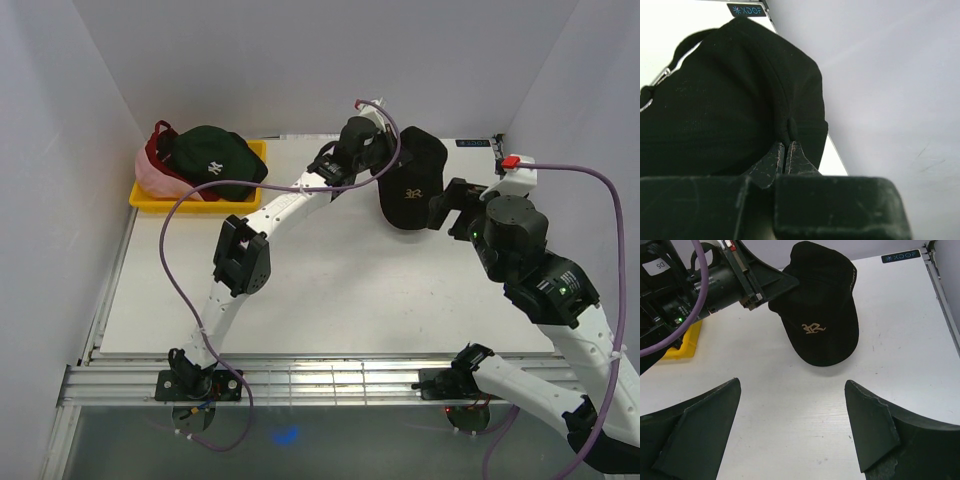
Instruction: Stack the hats
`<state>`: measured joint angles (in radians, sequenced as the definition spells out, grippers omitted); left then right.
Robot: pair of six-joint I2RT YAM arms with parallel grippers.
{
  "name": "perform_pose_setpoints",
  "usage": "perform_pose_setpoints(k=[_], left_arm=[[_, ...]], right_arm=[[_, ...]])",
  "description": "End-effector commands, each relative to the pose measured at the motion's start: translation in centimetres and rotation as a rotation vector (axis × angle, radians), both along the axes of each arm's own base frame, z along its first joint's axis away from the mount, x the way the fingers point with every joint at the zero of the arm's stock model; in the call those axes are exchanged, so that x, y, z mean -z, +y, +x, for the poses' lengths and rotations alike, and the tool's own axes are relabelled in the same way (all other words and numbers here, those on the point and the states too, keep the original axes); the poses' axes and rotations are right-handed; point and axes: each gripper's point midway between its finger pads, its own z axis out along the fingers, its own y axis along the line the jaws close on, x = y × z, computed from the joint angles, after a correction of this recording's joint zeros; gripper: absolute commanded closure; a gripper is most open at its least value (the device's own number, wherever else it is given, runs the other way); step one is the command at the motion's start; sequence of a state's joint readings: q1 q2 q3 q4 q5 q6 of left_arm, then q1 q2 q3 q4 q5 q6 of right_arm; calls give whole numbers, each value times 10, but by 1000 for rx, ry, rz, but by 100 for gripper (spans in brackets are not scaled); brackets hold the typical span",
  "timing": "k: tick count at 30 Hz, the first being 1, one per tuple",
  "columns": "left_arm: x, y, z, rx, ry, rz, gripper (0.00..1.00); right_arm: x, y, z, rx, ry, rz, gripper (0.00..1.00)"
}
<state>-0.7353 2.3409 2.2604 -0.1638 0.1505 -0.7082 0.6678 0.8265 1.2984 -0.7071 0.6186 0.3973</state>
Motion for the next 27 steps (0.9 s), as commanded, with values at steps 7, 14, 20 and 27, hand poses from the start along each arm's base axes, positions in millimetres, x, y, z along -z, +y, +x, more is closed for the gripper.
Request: perform_pose_setpoints(k=[7, 14, 20, 27], left_arm=[[-37, 11, 2, -36, -45, -37, 84], [-61, 19, -5, -30, -92, -50, 50], [-81, 28, -10, -43, -129, -44, 27], [-94, 59, -5, -138, -143, -3, 20]], right_arm=[[2, 6, 4, -4, 3, 28, 11], [4, 6, 4, -2, 8, 25, 11], [2, 6, 4, -2, 2, 31, 11], [1, 7, 5, -7, 1, 29, 11]])
